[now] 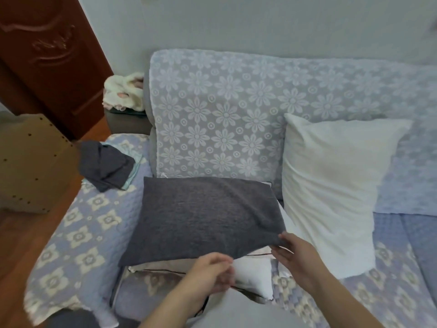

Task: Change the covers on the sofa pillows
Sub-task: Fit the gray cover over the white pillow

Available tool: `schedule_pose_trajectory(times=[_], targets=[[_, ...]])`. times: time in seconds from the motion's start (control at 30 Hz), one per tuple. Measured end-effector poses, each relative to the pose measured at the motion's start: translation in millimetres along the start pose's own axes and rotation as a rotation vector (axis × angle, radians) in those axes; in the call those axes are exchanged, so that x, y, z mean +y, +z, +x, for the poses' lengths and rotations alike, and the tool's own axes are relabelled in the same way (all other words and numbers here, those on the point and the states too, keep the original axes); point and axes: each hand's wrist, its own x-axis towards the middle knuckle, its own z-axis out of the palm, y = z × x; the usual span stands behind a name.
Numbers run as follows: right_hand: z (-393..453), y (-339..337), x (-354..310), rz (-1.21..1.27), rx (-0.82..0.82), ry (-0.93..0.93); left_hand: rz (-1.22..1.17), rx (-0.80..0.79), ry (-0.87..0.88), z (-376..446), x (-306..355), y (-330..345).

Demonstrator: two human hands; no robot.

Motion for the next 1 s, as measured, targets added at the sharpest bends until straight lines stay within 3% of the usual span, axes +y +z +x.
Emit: schedule_pose_trajectory(times=[0.13, 0.33, 0.4, 0.5, 0.57, 0.67, 0.8, 1.0], targets=[[-16, 10, -13, 0.042, -0.097, -0.036, 0.082, -0.006, 0.158, -2, 29, 42], [-38, 20, -24, 0.142, -0.226, -0.06, 0.243, 0.074, 0.175, 1, 36, 64], [-41, 23, -21, -0.005, -0.188, -0.144, 0.159, 0.084, 0.18, 2, 33, 72], [-46, 25, -18, -0.396, -0.083, -0.286, 0.151, 0.191, 0.375, 6, 35, 74], [-46, 23, -18, -0.512, -0.08, -0.284, 0.175, 0.252, 0.451, 4, 41, 72], [-46, 21, -20, -0.502, -0.119, -0.221, 0.201, 0.313, 0.522, 0, 41, 70], [-49, 22, -18, -0.41, -0.167, -0.167, 0.221, 0.279, 0.588, -7, 35, 69], [-60, 26, -18, -0.428, -0.219, -0.224, 0.338, 0.242, 0.646, -14, 36, 75]])
